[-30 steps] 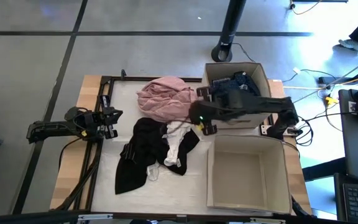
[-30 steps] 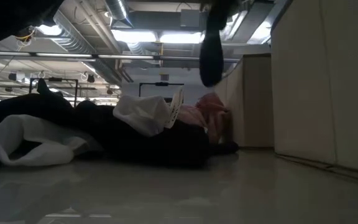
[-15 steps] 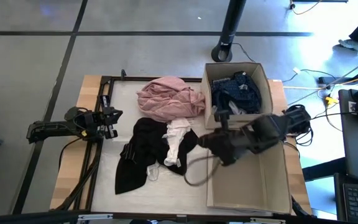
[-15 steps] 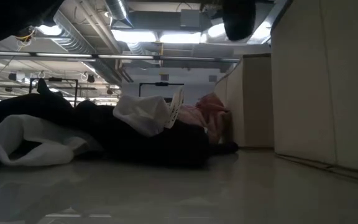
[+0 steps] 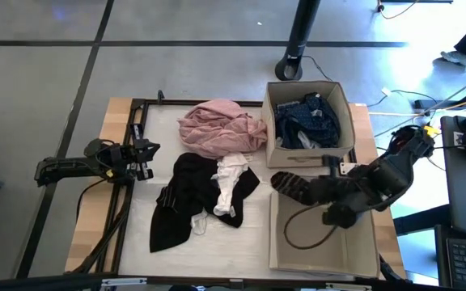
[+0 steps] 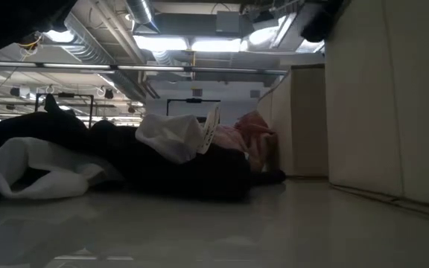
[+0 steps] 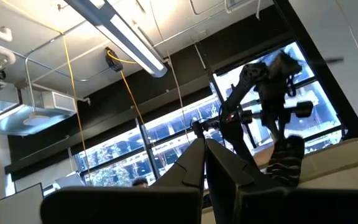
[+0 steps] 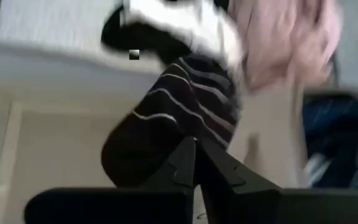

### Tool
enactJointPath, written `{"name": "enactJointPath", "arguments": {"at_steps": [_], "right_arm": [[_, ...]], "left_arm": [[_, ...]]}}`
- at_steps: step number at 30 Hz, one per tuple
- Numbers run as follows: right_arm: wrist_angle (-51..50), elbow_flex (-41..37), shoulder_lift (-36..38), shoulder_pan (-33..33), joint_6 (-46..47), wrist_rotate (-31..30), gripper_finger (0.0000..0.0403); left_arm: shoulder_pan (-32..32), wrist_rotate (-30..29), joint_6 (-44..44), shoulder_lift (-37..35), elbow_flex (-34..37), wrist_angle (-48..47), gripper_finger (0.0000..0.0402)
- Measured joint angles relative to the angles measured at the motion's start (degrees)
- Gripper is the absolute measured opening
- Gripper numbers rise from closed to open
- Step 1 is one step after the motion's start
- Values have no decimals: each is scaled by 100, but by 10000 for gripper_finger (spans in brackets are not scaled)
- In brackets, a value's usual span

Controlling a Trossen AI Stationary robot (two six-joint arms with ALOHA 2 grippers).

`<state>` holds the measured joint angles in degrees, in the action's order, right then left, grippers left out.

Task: Sort clothes
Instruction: Put the black striped sock into the bottom laundry organizer, then put the white sock into the bottom laundry organizer

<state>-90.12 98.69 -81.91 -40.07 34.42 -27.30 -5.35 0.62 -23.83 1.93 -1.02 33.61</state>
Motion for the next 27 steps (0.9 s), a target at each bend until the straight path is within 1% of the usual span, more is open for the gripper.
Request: {"name": "enactJointPath", "arguments": {"at_steps": [3, 6, 11, 13, 15, 18, 23, 25, 27], "right_arm": [[14, -719, 278, -190, 806, 118, 16], [35, -1284, 314, -245, 1426, 174, 16], [422, -2116, 300, -125, 1629, 844, 28], [500, -2355, 299, -19, 1630, 1147, 44], [499, -2474, 299, 70, 1575, 1399, 68], [476, -2421, 299, 212, 1254, 1619, 112], [532, -1708, 301, 509, 808, 1654, 177], [784, -1378, 302, 642, 587, 1490, 196], [1238, -1144, 306, 735, 109, 976, 209]], "left_arm": [[-1, 0, -64, 0, 0, 2, 5], [-1, 0, -69, 0, 0, 5, 5], [-1, 0, -64, 0, 0, 10, 5], [-1, 0, -50, 0, 0, 11, 5], [-1, 0, -34, 0, 0, 7, 5], [-1, 0, -31, 0, 0, 7, 5], [1, 0, -37, 0, -1, 7, 5], [-1, 0, -31, 0, 0, 9, 5], [1, 0, -34, 0, 0, 7, 5]]}}
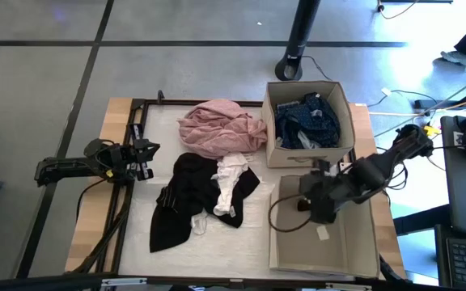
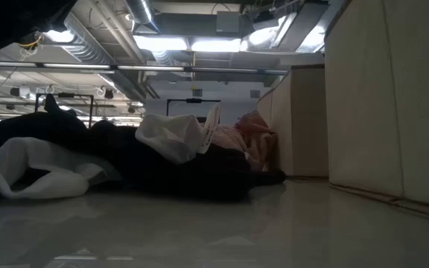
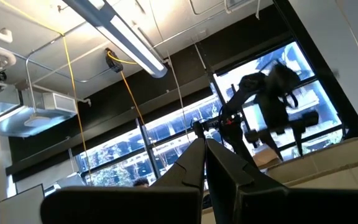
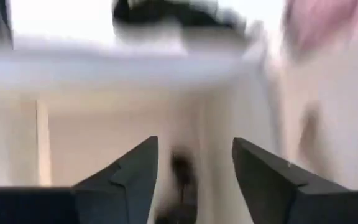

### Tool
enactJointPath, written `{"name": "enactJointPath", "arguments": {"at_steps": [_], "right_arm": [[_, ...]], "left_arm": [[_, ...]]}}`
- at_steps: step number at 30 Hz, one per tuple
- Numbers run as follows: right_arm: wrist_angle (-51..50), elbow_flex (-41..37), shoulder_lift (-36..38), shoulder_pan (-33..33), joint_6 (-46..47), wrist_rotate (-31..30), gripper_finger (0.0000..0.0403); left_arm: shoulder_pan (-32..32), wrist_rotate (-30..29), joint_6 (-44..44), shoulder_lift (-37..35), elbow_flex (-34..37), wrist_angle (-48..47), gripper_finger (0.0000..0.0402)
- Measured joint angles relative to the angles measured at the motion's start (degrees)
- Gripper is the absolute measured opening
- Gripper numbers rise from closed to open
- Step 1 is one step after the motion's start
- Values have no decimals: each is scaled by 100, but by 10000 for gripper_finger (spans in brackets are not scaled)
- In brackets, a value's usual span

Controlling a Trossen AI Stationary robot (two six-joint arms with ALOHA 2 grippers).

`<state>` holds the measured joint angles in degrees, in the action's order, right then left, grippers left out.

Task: Sort clothes
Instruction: Put the white sock into the bottom laundry organizer

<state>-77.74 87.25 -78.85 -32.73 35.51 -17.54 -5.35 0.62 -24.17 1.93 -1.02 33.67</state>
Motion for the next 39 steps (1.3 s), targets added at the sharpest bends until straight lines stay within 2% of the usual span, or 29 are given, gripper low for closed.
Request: {"name": "enactJointPath", "arguments": {"at_steps": [3, 6, 10, 14, 22, 27, 35, 39], "right_arm": [[1196, 42, 4, 114, -1367, -1017, 220], [2645, -131, -111, 351, -3107, -1458, 224], [4136, -206, -594, 769, -4738, -1472, 225], [5237, -204, -1183, 1203, -5791, -940, 225], [7059, -209, -2290, 1867, -6444, 231, 225], [7869, -207, -2872, 2168, -6443, 629, 225], [8075, -209, -3465, 2385, -6448, 818, 225], [7484, -202, -3476, 2380, -6609, 840, 225]], "left_arm": [[0, 0, -2, 0, 0, -2, 5], [-1, 0, -3, 0, 0, -1, 5], [0, 0, -24, 0, 0, -2, 5], [0, 0, -25, 0, 0, 0, 5], [-1, 0, -26, 0, 0, -4, 5], [-2, 0, -26, -2, 0, 9, 5], [-2, 0, -37, -2, -1, -1, 5], [-2, 0, -31, -2, -1, -10, 5]]}}
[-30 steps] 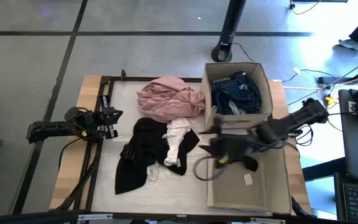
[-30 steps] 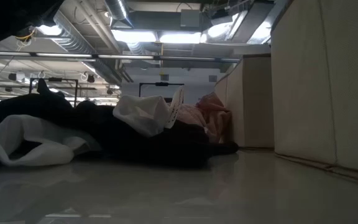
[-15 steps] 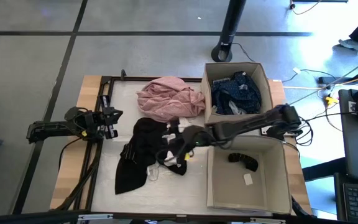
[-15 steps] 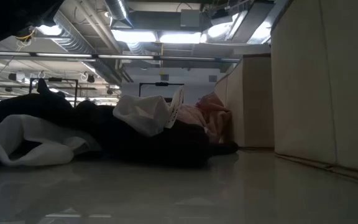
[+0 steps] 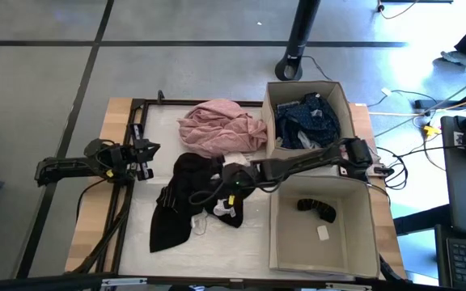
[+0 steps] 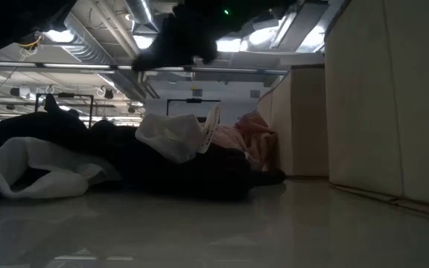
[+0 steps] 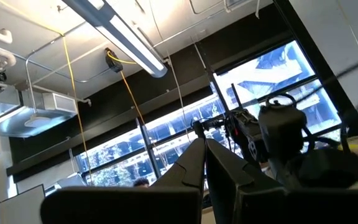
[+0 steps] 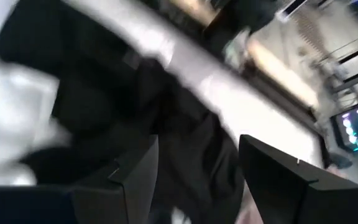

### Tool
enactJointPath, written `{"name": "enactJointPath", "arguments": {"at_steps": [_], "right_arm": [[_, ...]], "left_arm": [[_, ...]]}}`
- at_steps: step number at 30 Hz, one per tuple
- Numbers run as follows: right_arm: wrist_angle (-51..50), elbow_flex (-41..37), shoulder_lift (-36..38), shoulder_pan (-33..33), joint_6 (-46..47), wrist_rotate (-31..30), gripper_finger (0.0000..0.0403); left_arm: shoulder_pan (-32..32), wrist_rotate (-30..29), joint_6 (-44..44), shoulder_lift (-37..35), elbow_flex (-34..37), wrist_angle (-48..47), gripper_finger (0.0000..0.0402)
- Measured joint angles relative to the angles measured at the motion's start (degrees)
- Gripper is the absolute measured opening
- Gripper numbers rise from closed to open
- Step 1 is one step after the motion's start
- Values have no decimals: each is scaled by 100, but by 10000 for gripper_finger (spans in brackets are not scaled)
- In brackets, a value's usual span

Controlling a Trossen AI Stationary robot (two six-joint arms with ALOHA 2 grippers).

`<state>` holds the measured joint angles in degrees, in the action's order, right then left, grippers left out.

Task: Sort clothes
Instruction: Put the white sock into the bottom laundry organizer

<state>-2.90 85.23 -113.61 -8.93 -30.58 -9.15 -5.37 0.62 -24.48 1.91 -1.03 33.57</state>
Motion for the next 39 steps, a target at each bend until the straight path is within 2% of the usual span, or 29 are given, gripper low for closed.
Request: {"name": "enactJointPath", "arguments": {"at_steps": [3, 9, 13, 15, 18, 22, 26, 33, 39], "right_arm": [[-804, -9, 127, -35, -141, 107, 225], [-1947, -1, 296, -220, 78, 857, 225], [-2038, 1, 247, -447, 394, 1352, 225], [-1905, 4, 148, -561, 481, 1283, 225], [-1652, -2, -44, -634, 557, 834, 225], [-1664, 0, -246, -563, 662, 645, 219], [-1754, -7, -356, -543, 639, 603, 173], [-1752, -2, -327, -529, 471, 177, 18], [-1813, -7, 267, -583, 539, -23, 23]], "left_arm": [[0, 0, 1, 0, 0, -19, 5], [0, 0, 1, 0, 0, -49, 5], [0, 2, 1, 0, 1, -60, 5], [0, 0, 1, 0, 1, -86, 5], [0, 1, 1, 2, 1, -188, 5], [0, 2, 2, 0, 1, -217, 5], [0, 2, 3, 0, 1, -327, 5], [0, 2, 3, 0, 1, -346, 5], [0, 1, 3, 0, 1, -351, 5]]}}
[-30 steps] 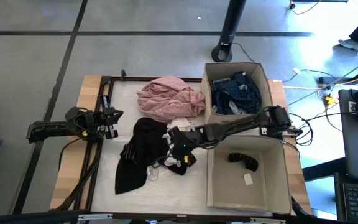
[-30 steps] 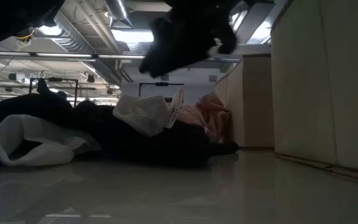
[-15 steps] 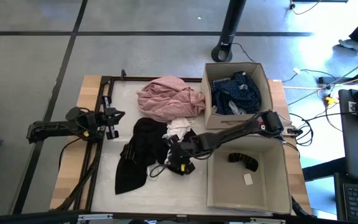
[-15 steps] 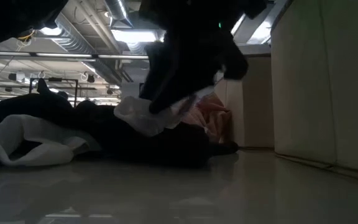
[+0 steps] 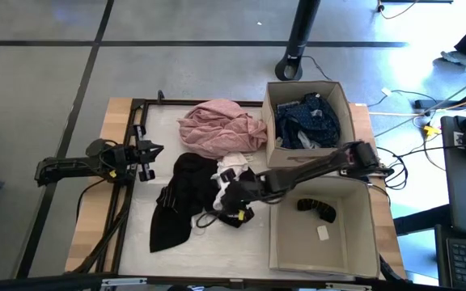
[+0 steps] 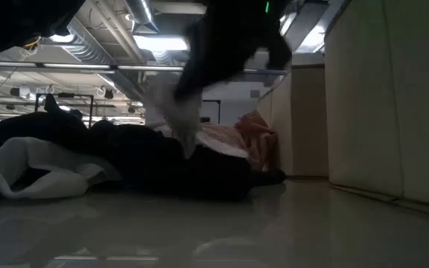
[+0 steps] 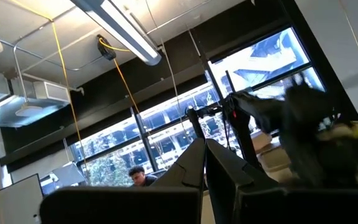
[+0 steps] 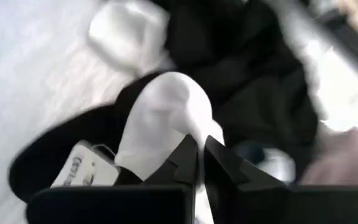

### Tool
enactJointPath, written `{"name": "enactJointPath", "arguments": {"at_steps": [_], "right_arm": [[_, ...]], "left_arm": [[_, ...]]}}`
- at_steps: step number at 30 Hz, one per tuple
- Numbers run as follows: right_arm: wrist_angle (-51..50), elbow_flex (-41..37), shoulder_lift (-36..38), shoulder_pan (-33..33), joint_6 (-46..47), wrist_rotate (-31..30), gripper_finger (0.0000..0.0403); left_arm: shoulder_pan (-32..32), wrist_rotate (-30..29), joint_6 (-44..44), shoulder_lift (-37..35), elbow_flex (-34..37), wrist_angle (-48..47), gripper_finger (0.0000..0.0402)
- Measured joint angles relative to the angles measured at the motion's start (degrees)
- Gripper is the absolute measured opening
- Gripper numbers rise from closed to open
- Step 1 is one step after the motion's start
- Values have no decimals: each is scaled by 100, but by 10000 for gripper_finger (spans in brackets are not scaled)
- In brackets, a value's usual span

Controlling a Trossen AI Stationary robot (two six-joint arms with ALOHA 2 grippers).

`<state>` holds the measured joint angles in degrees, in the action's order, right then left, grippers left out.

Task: Sort clothes
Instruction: Put the white sock into the bottom laundry organizer

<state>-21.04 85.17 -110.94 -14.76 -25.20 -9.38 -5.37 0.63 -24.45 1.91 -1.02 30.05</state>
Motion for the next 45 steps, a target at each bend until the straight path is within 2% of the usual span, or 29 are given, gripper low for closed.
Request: {"name": "enactJointPath", "arguments": {"at_steps": [3, 6, 12, 17, 21, 27, 32, 37, 42, 45], "right_arm": [[-68, 0, 600, -107, 32, -246, 8], [-325, 2, 1304, -290, 122, -733, 11], [-1452, 4, 2718, -787, 665, -1904, 6], [-2195, 9, 3753, -1218, 1394, -2459, 9], [-2603, 9, 4323, -1614, 1730, -2829, 4], [-2506, 9, 4952, -1933, 1672, -3404, 7], [-2434, 152, 5200, -1939, 1555, -3261, 8], [-2601, 753, 5179, -1939, 1609, -2643, 9], [-2892, 1285, 5059, -1939, 2145, -2009, 9], [-3287, 1381, 4969, -1939, 2727, -1819, 9]], "left_arm": [[0, 1, 0, 0, 0, -6, 5], [0, 1, 0, 0, 0, -114, 5], [0, 0, 0, 2, 0, -303, 5], [0, 1, 0, 2, 0, -488, 5], [0, 1, 0, 2, 0, -733, 5], [0, 1, 0, 1, 0, -1213, 5], [0, -1, 0, 2, 0, -1772, 5], [0, 1, 0, 2, -1, -2446, 5], [2, 18, -325, 9, 2, -2663, 5], [13, 71, 71, 11, 2, -2506, 5]]}}
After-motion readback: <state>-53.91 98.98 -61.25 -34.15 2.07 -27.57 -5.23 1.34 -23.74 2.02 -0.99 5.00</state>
